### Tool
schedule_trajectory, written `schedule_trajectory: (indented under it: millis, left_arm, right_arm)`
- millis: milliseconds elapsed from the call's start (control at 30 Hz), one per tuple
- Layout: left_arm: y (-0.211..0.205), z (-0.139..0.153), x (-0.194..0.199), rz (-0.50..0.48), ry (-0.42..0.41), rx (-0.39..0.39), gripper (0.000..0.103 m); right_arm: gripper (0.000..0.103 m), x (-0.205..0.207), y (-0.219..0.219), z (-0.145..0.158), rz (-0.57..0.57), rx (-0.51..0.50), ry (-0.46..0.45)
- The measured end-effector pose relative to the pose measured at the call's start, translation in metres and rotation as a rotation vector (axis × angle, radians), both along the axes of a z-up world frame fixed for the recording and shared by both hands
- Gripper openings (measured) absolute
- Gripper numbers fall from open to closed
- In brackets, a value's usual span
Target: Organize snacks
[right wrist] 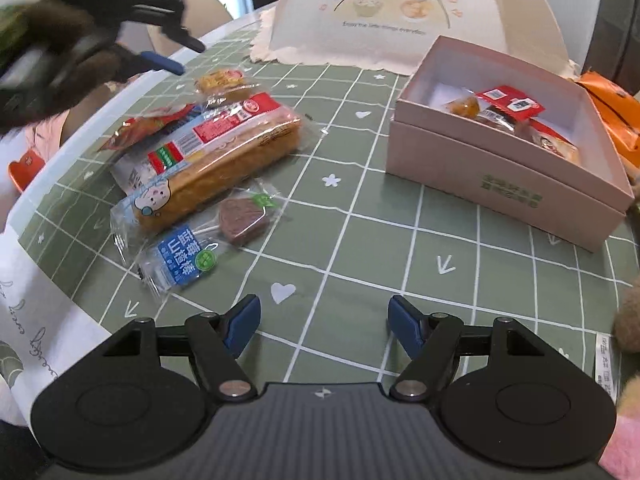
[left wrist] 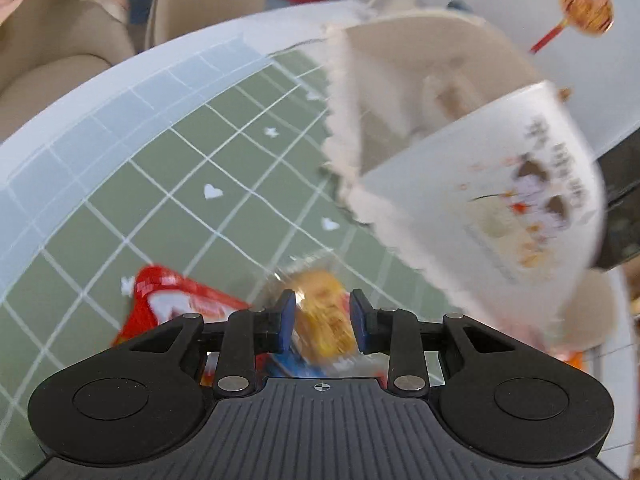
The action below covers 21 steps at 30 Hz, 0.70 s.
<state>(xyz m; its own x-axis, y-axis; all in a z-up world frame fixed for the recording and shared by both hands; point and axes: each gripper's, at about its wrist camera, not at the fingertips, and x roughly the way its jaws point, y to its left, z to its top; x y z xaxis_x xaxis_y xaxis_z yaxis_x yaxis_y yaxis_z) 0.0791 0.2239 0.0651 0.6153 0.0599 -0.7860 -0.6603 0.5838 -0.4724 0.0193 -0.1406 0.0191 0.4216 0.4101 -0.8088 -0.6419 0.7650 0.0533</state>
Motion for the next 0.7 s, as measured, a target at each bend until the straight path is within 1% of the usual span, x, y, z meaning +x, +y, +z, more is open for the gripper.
schedule_trajectory:
  millis: [100, 167, 200, 267, 300, 333, 367, 433, 467, 533, 567, 600, 633, 700]
  left_arm:
    - [-0.005, -0.013, 0.030, -0.076, 0.067, 0.037, 0.033]
    - [-0.018, -0.016, 0.041, -0.156, 0.069, 0.106, 0.036]
    - [-0.027, -0.015, 0.049, -0.215, 0.072, 0.149, 0.040]
    - [-0.046, -0.015, 0.065, -0.355, 0.096, 0.235, 0.051]
    - [-0.056, -0.016, 0.070, -0.421, 0.121, 0.277, 0.062]
    - [-0.063, -0.019, 0.073, -0.470, 0.143, 0.296, 0.067]
    - [-0.068, -0.022, 0.076, -0.496, 0.162, 0.307, 0.070]
    - [-0.074, -0.029, 0.078, -0.505, 0.195, 0.349, 0.077]
    - [-0.072, -0.033, 0.079, -0.489, 0.216, 0.345, 0.078]
    - [-0.066, -0.035, 0.079, -0.433, 0.201, 0.332, 0.076]
    - [-0.063, -0.034, 0.078, -0.414, 0.187, 0.319, 0.074]
    - [-0.061, -0.032, 0.077, -0.398, 0.163, 0.304, 0.070]
    - [-0.059, -0.029, 0.076, -0.397, 0.134, 0.288, 0.062]
    - [-0.064, -0.016, 0.067, -0.398, 0.071, 0.262, 0.056]
  right_arm:
    - [0.074, 0.003, -0.001, -0.003, -0.014, -0.009, 0.010]
    - [0.078, 0.005, -0.001, -0.004, -0.024, -0.018, 0.006]
    - [0.078, 0.006, -0.001, -0.005, -0.028, -0.022, 0.002]
    - [0.082, 0.006, 0.000, -0.006, -0.037, -0.025, -0.003]
    - [0.083, 0.006, 0.001, -0.007, -0.040, -0.024, -0.005]
    - [0.085, 0.006, 0.001, -0.008, -0.043, -0.023, -0.009]
    - [0.087, 0.005, 0.002, -0.008, -0.046, -0.022, -0.015]
    - [0.088, 0.003, 0.004, -0.010, -0.049, -0.030, -0.032]
    - [0.089, 0.002, 0.005, -0.011, -0.051, -0.034, -0.038]
    - [0.089, 0.001, 0.004, -0.011, -0.061, -0.033, -0.036]
    - [0.089, -0.001, 0.003, -0.011, -0.063, -0.034, -0.035]
    - [0.089, -0.002, 0.002, -0.010, -0.063, -0.034, -0.034]
    - [0.089, -0.003, 0.000, -0.010, -0.064, -0.035, -0.034]
    - [0.089, -0.004, -0.002, -0.010, -0.059, -0.031, -0.028]
